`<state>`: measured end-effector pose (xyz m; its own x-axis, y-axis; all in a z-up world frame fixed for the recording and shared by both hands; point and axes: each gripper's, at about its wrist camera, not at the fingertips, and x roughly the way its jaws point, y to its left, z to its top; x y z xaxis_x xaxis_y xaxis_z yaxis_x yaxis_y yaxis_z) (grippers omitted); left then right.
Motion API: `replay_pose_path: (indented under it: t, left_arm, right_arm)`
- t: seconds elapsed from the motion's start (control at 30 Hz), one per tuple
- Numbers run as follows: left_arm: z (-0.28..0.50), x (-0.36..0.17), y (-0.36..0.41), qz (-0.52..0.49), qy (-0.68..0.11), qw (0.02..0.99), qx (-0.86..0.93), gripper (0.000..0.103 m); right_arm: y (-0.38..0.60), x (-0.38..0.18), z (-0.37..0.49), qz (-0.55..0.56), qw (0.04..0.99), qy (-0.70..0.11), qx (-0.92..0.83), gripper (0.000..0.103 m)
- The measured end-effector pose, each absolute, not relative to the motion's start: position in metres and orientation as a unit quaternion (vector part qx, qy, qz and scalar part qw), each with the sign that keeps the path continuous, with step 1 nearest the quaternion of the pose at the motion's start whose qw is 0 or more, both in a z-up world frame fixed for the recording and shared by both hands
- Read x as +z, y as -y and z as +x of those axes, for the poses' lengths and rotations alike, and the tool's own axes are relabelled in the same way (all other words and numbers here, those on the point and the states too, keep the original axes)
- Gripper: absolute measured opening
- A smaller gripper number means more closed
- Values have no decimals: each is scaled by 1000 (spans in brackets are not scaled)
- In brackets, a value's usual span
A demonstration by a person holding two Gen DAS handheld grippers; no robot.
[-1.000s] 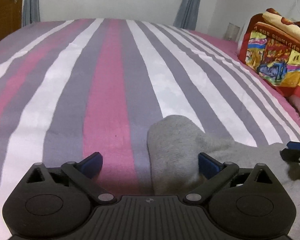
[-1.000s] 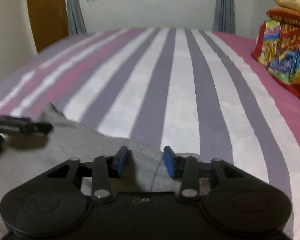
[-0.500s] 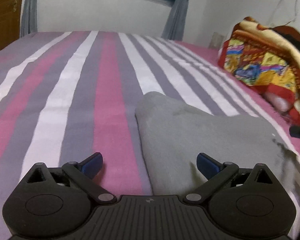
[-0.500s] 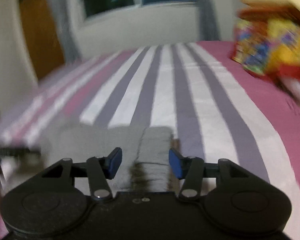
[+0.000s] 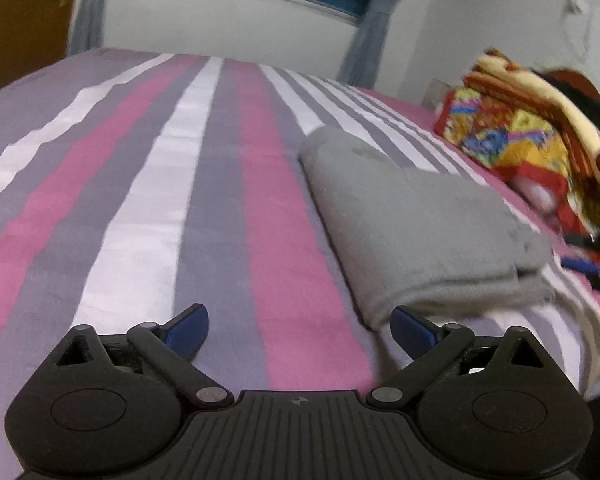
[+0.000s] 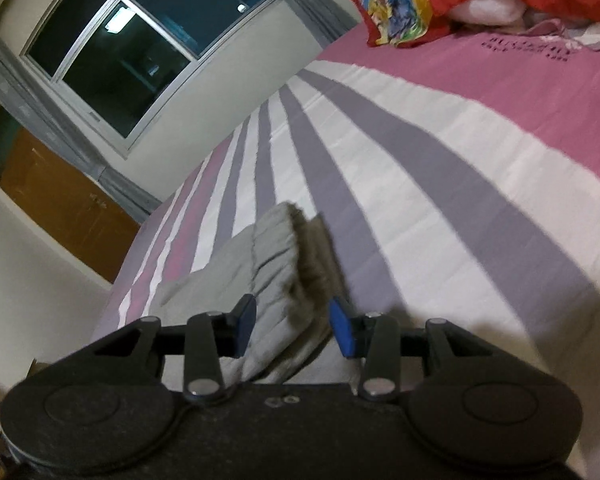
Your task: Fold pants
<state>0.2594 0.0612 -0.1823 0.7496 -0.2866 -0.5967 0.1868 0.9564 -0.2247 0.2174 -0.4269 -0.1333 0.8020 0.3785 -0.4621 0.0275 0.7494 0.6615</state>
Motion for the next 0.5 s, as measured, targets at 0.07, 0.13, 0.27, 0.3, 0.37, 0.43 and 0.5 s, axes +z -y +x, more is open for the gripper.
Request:
replay_pose_path:
  t: [0.07,0.13,0.27,0.3,0.37,0.43,0.5]
  left_arm:
    - [261,-181,-56,-64,-328,934,-129,98]
    - [271,-180,-53,-58,-330,934,-122,98]
    - [289,-188,-47,-54,-337,934,-103,98]
    - [290,-189,-44,-51,-336,935,-102,98]
    - [288,-193,-43,-49,-333,936,-103,98]
    - [287,-195,-45,-54,-330,936,-107,98]
    - [285,-197,-46,-55,-329,936,-110,98]
  right_arm:
    - [420,-133,218,346,882,-302,104,41]
    - [415,-138,219,355,877,-305,110,41]
    - [401,-149,232,360,866,-328,119,42]
    - [397,-151,235,356,868,-327,114,43]
    - [392,-149,234,354,875,-312,109,42]
    - [386,-146,232,338,890,-289,98,39]
    - [381,-148,234,321,897,-290,93,33]
